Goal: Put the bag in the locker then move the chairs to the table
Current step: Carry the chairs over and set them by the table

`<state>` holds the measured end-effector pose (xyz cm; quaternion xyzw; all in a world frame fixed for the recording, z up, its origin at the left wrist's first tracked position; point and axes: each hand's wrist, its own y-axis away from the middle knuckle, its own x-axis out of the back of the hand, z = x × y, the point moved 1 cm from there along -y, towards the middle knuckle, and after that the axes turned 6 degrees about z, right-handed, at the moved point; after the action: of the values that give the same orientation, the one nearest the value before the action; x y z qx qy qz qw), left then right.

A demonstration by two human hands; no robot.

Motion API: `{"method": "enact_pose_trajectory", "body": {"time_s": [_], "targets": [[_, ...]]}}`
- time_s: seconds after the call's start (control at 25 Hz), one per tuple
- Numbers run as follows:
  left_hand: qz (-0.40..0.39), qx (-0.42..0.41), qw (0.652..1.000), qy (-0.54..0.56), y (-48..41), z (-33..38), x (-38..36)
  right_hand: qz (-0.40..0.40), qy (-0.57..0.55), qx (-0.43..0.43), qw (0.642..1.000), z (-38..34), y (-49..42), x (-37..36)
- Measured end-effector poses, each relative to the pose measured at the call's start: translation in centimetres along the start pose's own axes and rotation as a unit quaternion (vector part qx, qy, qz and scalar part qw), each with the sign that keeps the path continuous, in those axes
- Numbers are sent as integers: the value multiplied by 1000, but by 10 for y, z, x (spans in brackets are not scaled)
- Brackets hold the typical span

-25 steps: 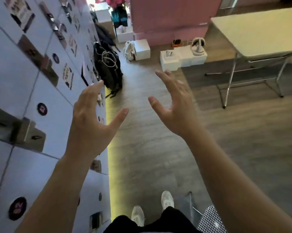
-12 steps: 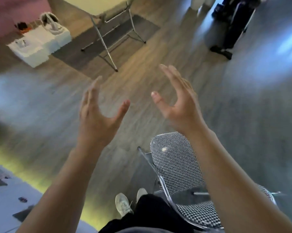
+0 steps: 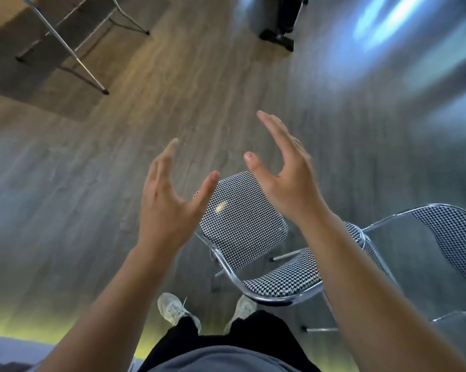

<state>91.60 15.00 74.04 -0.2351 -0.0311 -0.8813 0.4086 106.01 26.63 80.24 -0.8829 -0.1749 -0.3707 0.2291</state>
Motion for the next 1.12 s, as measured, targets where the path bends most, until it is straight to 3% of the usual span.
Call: {"method": "enact_pose_trajectory", "body": {"time_s": [0.2,0.36,0.56,0.76,0.88,0.96,1.12], "targets": [[34,1,999,-6,12,14,-9,5,1,21,1000,16,4,22],[59,47,997,-15,36,19,-24,-16,-29,25,999,42,6,35],[126,102,984,-77,90,19,-71,-90,-63,55,992,103,11,50],[210,189,948,-149,167,38,-172,-182,-101,79,975,209,15,73],[191,251,932,-177,221,46,-231,-227,-96,5,969,278,43,92],[171,307,915,-198,246,42,-257,-239,-60,-92,965,318,61,100],[198,515,826,-115,271,21,-278,-240,57,-328,912,377,86,103]]}}
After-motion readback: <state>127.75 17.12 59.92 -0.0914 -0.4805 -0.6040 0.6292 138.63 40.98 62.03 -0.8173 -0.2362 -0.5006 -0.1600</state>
